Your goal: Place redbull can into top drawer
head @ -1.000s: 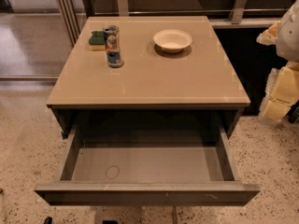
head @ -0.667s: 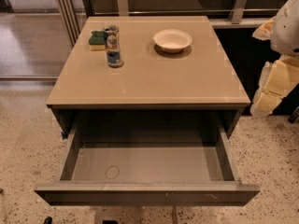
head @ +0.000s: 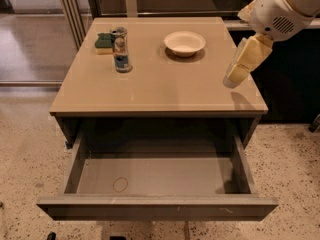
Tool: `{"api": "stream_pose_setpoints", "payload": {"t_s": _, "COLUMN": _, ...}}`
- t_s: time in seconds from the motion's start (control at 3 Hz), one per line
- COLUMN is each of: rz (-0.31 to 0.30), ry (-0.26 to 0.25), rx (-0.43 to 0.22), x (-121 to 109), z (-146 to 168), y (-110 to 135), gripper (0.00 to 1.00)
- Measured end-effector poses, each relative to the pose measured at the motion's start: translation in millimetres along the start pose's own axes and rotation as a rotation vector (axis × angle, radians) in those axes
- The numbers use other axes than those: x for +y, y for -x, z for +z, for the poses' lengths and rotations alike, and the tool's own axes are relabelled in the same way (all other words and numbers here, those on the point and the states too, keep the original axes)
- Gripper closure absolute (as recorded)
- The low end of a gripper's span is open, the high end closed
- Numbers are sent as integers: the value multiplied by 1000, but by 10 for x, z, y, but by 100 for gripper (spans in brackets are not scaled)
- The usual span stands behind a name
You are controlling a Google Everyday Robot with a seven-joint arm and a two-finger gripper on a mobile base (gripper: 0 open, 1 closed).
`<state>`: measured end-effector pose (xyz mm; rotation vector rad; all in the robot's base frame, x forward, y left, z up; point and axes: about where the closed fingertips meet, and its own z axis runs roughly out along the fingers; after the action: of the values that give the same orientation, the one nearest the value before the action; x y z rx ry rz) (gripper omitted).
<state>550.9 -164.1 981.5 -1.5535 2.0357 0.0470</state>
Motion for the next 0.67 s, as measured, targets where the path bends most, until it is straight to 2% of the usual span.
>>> {"api": "stream_pose_setpoints", "payload": {"t_s": 0.33, "rz": 0, "ry": 0, "rx": 0, "x": 0, "z": 1, "y": 0, "gripper": 0}}
{"api": "stream_pose_setpoints", "payload": {"t_s": 0.67, "rz": 33, "ry": -3, "rx": -16, "x": -18, "z": 63, "y": -5, "gripper": 0}}
